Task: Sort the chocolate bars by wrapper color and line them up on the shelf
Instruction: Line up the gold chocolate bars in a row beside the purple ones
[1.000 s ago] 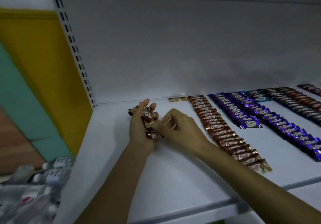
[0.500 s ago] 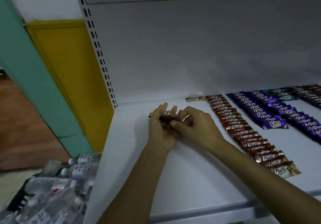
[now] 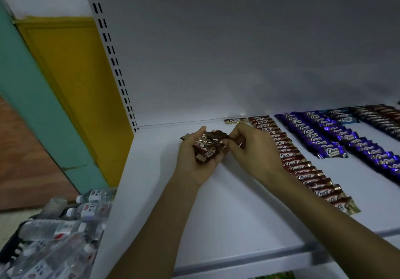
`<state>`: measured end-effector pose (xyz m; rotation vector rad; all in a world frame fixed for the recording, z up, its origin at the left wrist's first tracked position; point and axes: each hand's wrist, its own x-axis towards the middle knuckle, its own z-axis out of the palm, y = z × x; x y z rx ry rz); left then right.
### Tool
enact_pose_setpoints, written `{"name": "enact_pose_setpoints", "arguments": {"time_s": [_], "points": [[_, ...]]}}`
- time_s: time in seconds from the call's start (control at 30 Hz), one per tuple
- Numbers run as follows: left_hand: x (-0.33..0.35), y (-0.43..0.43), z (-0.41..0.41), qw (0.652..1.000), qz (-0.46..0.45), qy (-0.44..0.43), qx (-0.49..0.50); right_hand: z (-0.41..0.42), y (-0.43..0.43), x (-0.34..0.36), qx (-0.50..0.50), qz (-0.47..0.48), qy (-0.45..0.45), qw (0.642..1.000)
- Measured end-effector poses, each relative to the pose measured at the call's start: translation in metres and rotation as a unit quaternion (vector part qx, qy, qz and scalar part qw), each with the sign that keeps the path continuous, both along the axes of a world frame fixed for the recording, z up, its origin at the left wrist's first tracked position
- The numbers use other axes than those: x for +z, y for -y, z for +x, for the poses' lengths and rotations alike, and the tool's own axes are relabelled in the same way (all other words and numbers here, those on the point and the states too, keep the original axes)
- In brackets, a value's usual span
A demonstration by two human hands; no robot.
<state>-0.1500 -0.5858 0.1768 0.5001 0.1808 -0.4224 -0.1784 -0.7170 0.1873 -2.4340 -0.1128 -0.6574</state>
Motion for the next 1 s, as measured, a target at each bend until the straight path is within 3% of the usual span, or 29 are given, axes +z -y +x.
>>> {"name": "enact_pose_setpoints", "arguments": {"time_s": [0.23, 0.37, 0.63, 0.87, 1.0], "points": [[0.002, 0.004, -0.001, 1.000, 0.020, 0.012, 0.005, -0.005, -0.006, 0.004, 0.000, -0.077, -0.019, 0.997], [-0.003, 0.004, 0.002, 0.998, 0.050, 0.029, -0.007, 0.000, -0.003, 0.007, 0.035, 0.061, -0.091, 0.993], [-0.008, 0.006, 0.005, 0.994, 0.093, 0.046, 0.035, -0.006, 0.002, 0.002, 0.074, 0.095, -0.044, 0.992], [-0.008, 0.003, 0.006, 0.998, 0.060, 0.006, 0.030, -0.013, 0.008, 0.026, 0.055, 0.346, -0.020, 0.936], [-0.006, 0.001, 0.003, 0.996, 0.084, 0.012, 0.004, -0.005, 0.011, 0.020, 0.023, 0.242, 0.051, 0.969]]}}
